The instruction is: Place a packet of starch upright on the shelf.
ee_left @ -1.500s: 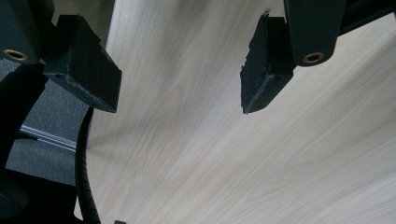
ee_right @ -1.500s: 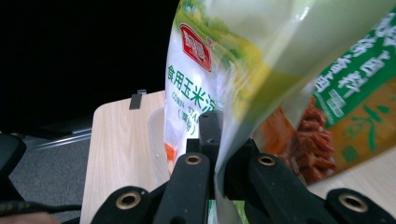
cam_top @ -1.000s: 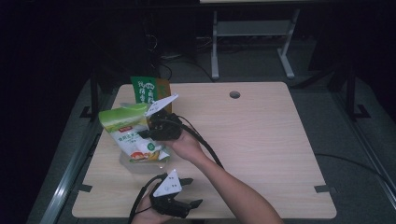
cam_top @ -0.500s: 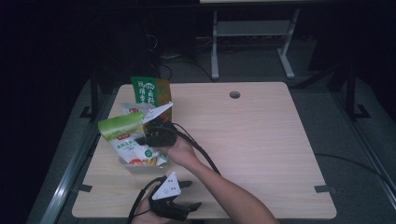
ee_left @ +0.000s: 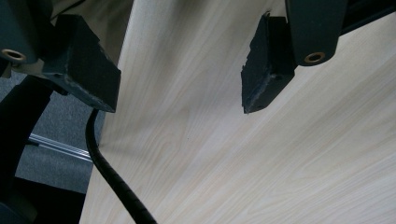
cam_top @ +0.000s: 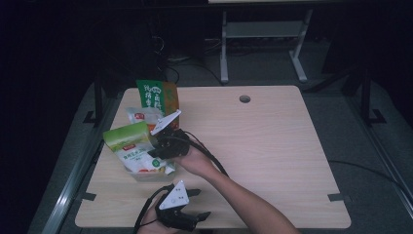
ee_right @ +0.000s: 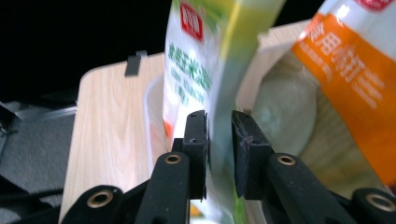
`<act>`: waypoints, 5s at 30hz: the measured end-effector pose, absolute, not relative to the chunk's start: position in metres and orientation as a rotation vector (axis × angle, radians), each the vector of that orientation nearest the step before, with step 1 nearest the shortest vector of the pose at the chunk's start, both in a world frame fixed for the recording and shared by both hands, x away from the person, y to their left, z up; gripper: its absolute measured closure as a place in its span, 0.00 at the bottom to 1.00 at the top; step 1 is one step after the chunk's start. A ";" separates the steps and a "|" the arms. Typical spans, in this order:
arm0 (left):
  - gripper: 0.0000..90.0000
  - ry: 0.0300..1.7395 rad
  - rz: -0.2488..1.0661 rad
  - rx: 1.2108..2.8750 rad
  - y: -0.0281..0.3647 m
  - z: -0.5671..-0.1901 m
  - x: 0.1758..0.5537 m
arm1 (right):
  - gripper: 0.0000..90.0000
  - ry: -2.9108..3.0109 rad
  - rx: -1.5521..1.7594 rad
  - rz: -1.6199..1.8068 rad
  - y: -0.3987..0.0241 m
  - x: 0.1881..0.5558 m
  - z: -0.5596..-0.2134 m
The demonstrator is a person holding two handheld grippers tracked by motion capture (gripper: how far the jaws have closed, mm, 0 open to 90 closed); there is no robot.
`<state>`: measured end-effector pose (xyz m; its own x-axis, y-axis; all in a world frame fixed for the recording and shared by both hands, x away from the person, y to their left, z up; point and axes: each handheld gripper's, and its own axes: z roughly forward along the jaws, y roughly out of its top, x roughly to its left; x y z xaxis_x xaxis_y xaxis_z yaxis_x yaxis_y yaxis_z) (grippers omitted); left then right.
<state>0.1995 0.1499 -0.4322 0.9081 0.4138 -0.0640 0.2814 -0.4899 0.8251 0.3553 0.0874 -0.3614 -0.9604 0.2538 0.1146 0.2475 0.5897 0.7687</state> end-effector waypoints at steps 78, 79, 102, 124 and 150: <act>0.25 0.581 0.227 2.095 0.153 -0.429 0.225 | 0.38 2.791 0.760 1.383 -0.047 0.382 -0.368; 0.25 0.588 0.229 2.086 0.153 -0.428 0.226 | 0.38 2.789 0.764 1.376 -0.049 0.383 -0.367; 0.25 0.607 0.235 2.066 0.156 -0.426 0.235 | 0.34 2.726 0.901 1.361 -0.105 0.386 -0.373; 0.25 0.604 0.253 2.069 0.155 -0.427 0.235 | 0.32 2.669 1.037 1.349 -0.156 0.374 -0.383; 0.25 0.613 0.260 2.076 0.156 -0.430 0.238 | 0.31 2.602 1.162 1.348 -0.204 0.349 -0.403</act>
<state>0.2381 0.1556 -0.4297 0.8534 0.5187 -0.0520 0.3230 -0.4479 0.8337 0.3488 -0.2042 -0.4032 -0.7282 0.6037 0.3244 0.6132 0.3625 0.7018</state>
